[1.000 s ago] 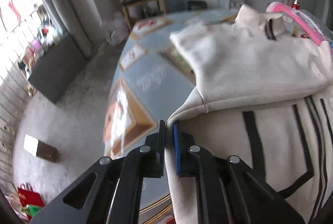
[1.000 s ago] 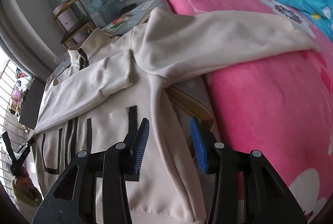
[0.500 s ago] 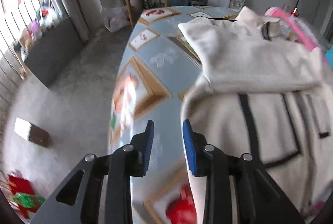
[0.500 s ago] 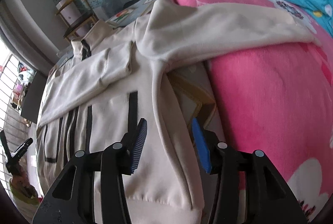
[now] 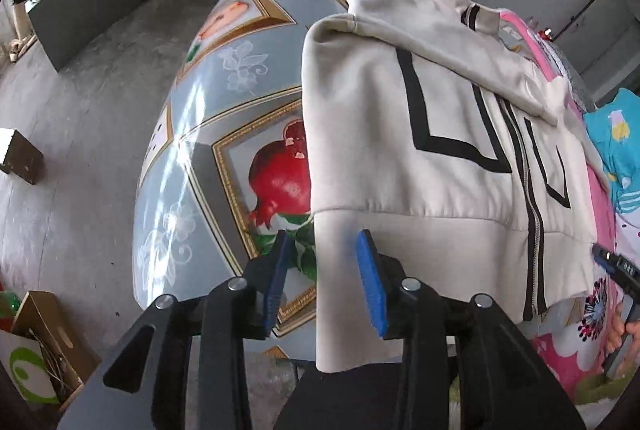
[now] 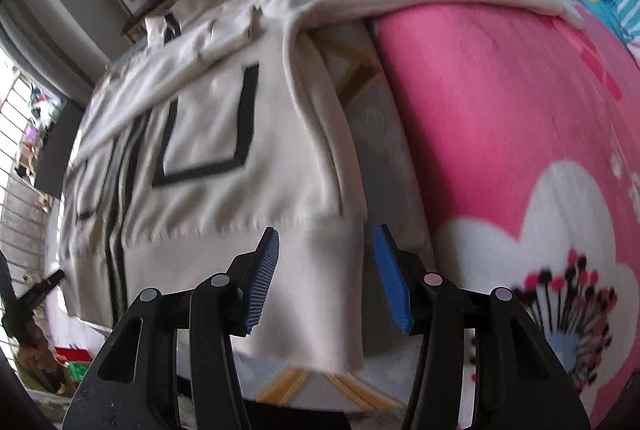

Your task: Fold large clothes

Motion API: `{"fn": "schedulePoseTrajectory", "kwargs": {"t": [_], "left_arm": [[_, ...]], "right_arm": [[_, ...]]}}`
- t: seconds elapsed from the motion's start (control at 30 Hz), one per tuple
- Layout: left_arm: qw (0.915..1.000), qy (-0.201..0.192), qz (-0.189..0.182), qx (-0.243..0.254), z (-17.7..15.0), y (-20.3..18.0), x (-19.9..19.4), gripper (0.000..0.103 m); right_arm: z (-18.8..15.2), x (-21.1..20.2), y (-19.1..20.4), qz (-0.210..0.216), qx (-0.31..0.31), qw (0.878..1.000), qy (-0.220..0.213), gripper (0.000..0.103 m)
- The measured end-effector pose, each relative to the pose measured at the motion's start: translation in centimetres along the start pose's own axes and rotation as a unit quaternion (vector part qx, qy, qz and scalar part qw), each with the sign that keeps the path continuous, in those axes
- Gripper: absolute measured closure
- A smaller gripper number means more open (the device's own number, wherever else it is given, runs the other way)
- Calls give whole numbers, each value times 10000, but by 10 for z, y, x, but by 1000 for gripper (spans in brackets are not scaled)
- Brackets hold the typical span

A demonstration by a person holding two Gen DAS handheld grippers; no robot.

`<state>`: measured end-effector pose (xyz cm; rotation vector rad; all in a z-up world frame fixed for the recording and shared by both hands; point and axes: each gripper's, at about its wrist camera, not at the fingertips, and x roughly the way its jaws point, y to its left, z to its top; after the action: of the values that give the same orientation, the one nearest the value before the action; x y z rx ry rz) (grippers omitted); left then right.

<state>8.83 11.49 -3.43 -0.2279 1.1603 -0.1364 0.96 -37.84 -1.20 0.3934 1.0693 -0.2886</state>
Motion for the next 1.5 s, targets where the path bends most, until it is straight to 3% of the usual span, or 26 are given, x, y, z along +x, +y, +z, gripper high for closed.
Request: {"fn": "schedulePoseTrajectory", "kwargs": {"t": [0.07,0.17,0.23,0.3,0.43,0.53,0.6,0.67,0.77,0.83,1.0,1.03,1.17,1.23,1.3,1.4,1.5], "left_arm": [[9999,-65,80,105,-3,-4,0,77],[9996,-133,109,226,-5,-8,1,95],[9972,-267,327,610,-7,-17,-3,99],[9951,-393,424,804,-5,-21,-17,99],[9950,-497,263,826,1,-17,-47,99],[9956,-111,395,843,-3,-11,-25,99],[9958,157,442,782,-6,-6,-7,98],[9953,157,475,825,-7,-7,-4,97],[9963,131,362,766,-2,-7,-13,93],[9959,163,449,772,4,-6,-16,90],[9951,-99,573,799,30,-11,-28,79],[9951,-183,546,807,40,-15,-30,72],[9934,-534,516,871,76,-33,-29,57],[9924,-745,464,864,100,-47,-23,40],[9914,-832,451,908,121,-61,-14,37],[9908,-809,426,994,152,-85,5,30],[9902,-729,450,1102,178,-109,25,25]], "right_arm": [[-8,4,-1,-18,9,9999,104,60],[-18,8,-2,-34,29,9999,92,90],[-20,5,-7,152,223,9996,11,98],[-19,-12,-9,292,330,9989,-176,99],[-16,-46,-3,493,250,9979,-351,99],[-20,-36,-7,355,254,9990,-111,99],[-22,-11,-20,319,501,9978,294,99],[-25,3,-29,336,686,9957,524,97],[-19,-11,-25,180,576,9976,324,82],[-11,-26,-22,-54,399,9992,71,56],[18,-45,-8,-36,142,9991,-402,44],[25,-44,-2,5,50,9989,-466,40],[49,-25,16,227,-195,9985,-460,39],[63,-16,18,354,-228,9981,-459,38],[76,-14,13,337,-128,9979,-529,38],[107,-16,-12,436,229,9962,-712,37],[147,-15,-62,428,860,9919,-837,37]]}}
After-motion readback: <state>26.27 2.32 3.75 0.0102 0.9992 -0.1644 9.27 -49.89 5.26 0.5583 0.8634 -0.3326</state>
